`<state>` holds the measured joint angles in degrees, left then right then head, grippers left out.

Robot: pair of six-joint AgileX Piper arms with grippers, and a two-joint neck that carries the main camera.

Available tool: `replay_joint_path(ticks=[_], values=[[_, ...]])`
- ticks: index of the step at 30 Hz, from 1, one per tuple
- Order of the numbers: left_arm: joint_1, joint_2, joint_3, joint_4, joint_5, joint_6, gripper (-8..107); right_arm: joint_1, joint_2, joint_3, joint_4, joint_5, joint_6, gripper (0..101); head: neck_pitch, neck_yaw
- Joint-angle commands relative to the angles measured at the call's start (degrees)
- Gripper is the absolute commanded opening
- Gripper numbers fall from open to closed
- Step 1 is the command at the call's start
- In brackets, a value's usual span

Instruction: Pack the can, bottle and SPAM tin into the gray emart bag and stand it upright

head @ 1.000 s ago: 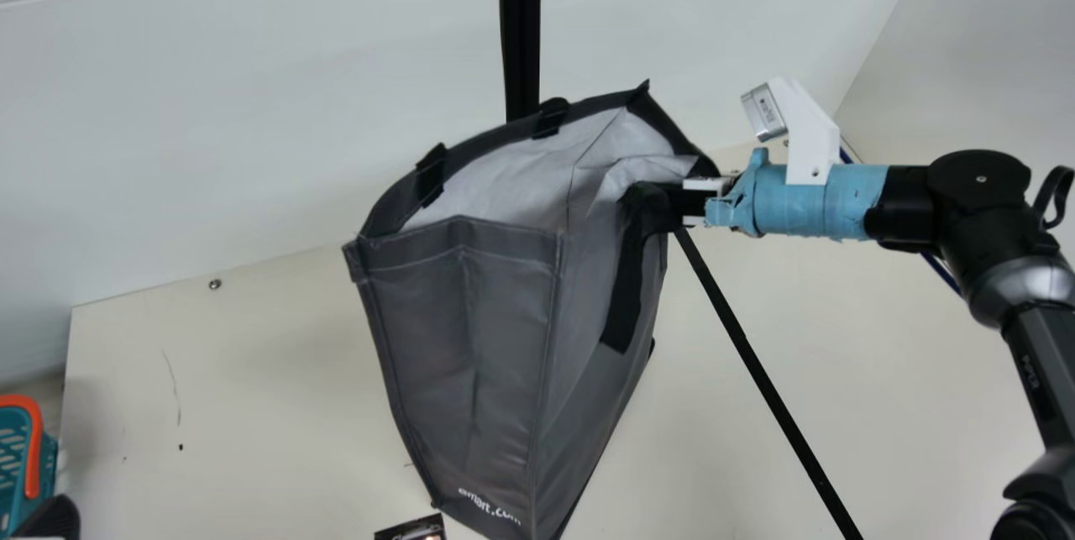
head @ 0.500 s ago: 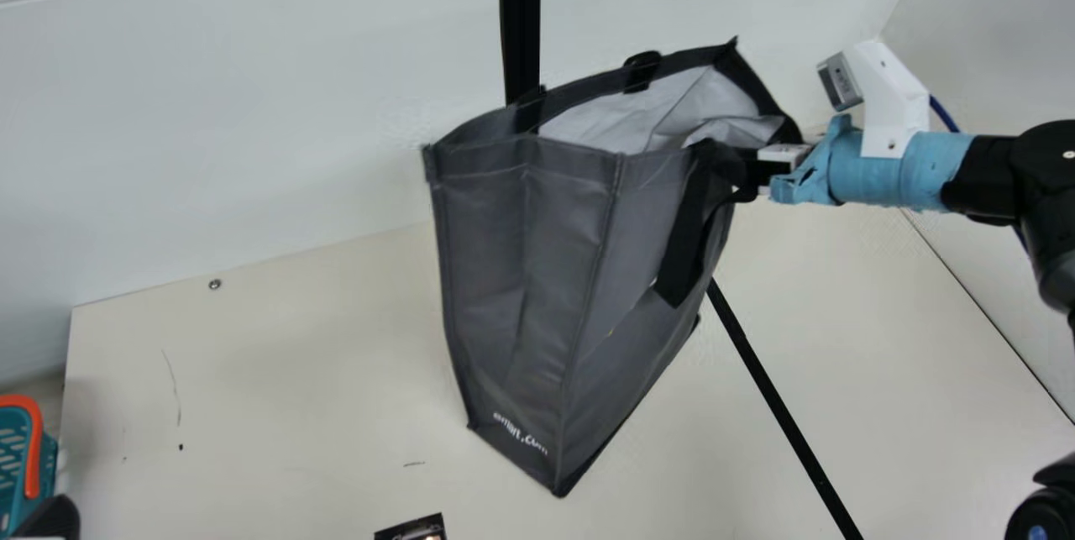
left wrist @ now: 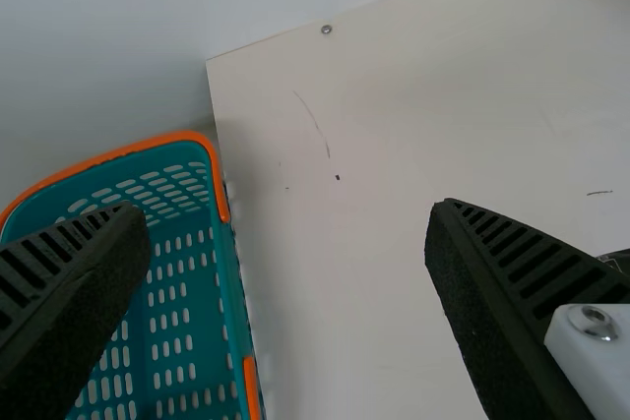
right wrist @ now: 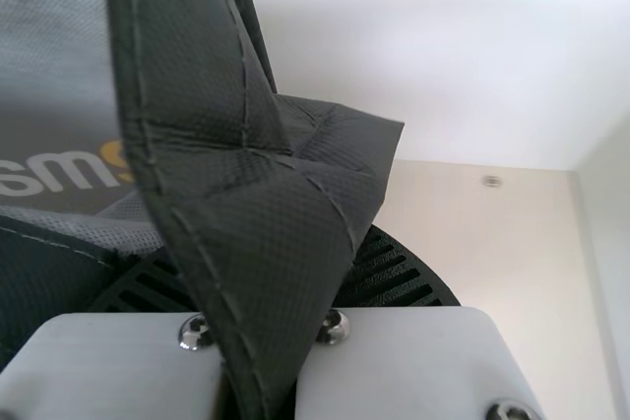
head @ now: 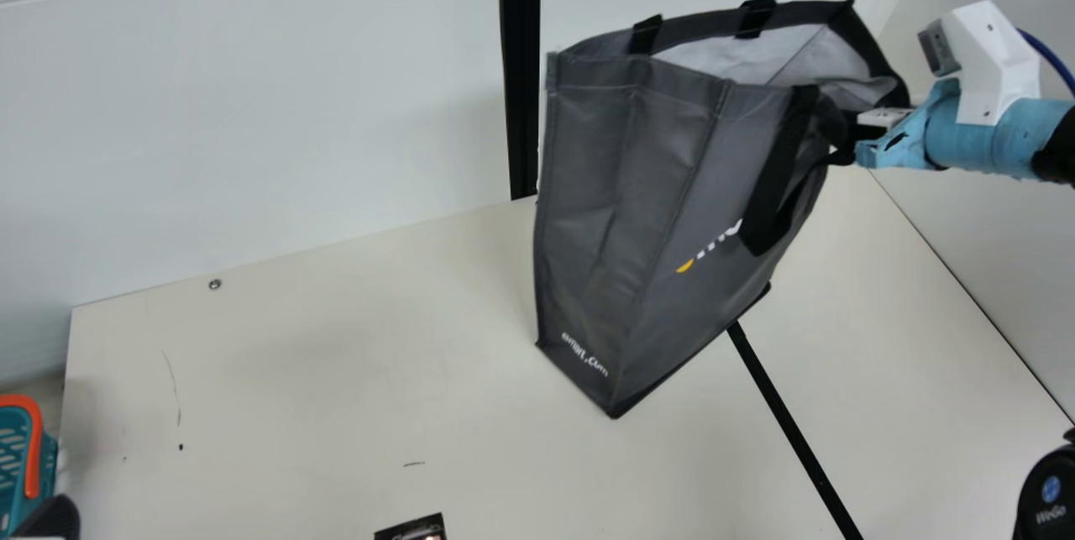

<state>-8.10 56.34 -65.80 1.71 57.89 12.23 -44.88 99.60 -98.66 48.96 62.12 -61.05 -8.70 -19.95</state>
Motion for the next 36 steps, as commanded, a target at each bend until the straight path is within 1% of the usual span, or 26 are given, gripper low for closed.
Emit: replay_joint_path(ticks=[1,8,12,20,28,36], values=[[0.0,0.0,0.0,0.0,0.0,0.0,90,-0.6,0.7,-2.2,-1.3,-0.7,0.3,0,-1.3,0.0],[0.0,0.0,0.0,0.0,0.0,0.0,90,-3.2,3.2,-8.0,-6.1,-2.9,2.5,0,-1.3,0.0],[0.0,0.0,0.0,0.0,0.0,0.0,90,-4.4,4.3,-10.6,-9.0,-4.0,3.8,0,-1.3,0.0],[0.0,0.0,0.0,0.0,0.0,0.0,90,-6.6,6.0,-14.6,-14.0,-6.0,5.7,0,-1.3,0.0],[0.0,0.0,0.0,0.0,0.0,0.0,90,-8.2,7.2,-17.1,-16.0,-6.5,6.9,0,-1.3,0.0],[0.0,0.0,0.0,0.0,0.0,0.0,90,-8.9,7.6,-18.7,-15.7,-6.5,8.2,27,-1.3,0.0]])
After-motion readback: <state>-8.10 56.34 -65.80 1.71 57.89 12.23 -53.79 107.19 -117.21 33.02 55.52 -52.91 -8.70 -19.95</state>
